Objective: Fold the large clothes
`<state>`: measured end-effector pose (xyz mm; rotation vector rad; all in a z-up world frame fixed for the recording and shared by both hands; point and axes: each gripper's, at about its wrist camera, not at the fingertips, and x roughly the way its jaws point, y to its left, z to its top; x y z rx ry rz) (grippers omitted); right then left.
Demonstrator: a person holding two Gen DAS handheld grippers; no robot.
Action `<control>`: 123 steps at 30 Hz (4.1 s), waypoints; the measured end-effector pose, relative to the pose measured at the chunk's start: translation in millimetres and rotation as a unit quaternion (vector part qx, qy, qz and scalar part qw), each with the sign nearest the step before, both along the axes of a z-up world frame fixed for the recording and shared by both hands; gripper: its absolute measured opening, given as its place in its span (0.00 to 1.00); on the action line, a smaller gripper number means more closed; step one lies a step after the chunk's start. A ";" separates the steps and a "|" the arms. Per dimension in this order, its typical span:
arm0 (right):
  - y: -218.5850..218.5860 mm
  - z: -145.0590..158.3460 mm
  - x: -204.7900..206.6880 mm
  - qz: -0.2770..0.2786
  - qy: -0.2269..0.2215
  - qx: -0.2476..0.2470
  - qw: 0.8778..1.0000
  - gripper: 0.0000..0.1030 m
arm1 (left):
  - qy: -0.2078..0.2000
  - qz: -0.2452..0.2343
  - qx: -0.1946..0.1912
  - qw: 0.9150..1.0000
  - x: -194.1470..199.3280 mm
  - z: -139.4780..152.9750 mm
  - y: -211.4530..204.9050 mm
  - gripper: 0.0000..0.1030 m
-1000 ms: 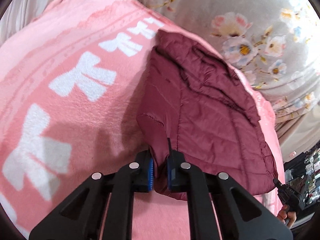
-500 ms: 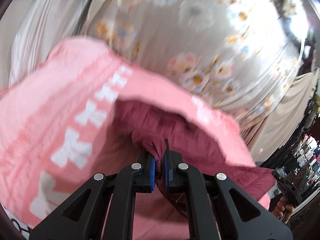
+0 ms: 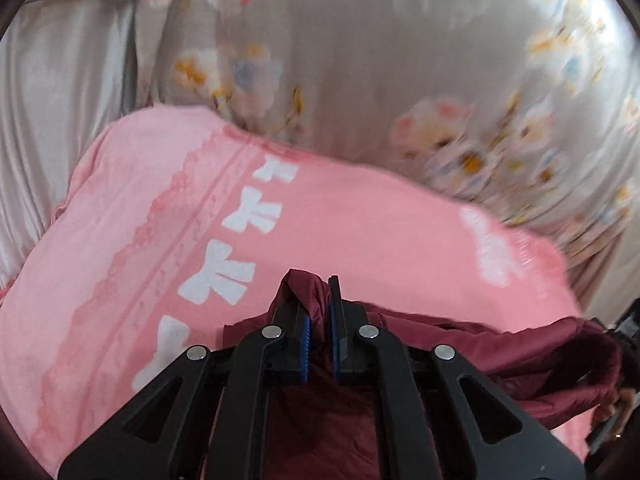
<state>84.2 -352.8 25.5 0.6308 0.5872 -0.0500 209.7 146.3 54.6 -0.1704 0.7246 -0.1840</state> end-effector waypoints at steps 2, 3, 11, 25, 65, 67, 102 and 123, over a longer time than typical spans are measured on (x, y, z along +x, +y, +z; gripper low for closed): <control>-8.4 -22.8 23.6 -0.021 0.028 0.002 0.999 0.10 | 0.041 0.006 0.019 0.999 34.0 -34.7 -10.5 0.08; -12.2 -26.7 23.7 -0.030 0.025 0.007 0.999 0.11 | 0.067 0.011 0.024 0.997 51.5 -58.5 -14.4 0.09; 8.8 -35.9 26.2 0.009 0.035 -0.047 0.998 0.43 | 0.104 0.010 0.024 0.994 78.1 -122.8 -13.5 0.14; 18.6 -27.0 57.6 -0.038 0.031 -0.075 0.996 0.00 | 0.059 -0.014 0.018 0.998 74.8 -83.1 -10.7 0.13; 195.3 -77.4 146.0 0.122 0.121 -0.202 0.964 0.06 | 0.066 -0.119 0.069 0.988 71.2 -100.1 -144.2 0.70; 189.3 -88.3 153.8 0.117 0.133 -0.188 0.966 0.05 | 0.070 -0.111 0.084 0.988 76.4 -116.0 -153.0 0.70; 167.2 -132.0 160.2 0.106 0.111 -0.100 0.983 0.00 | 0.050 -0.091 0.100 0.990 88.8 -163.2 -165.7 0.80; 237.5 -92.4 47.1 0.133 0.089 -0.149 0.976 0.09 | 0.067 -0.083 0.056 0.993 -27.5 -134.6 -103.3 0.80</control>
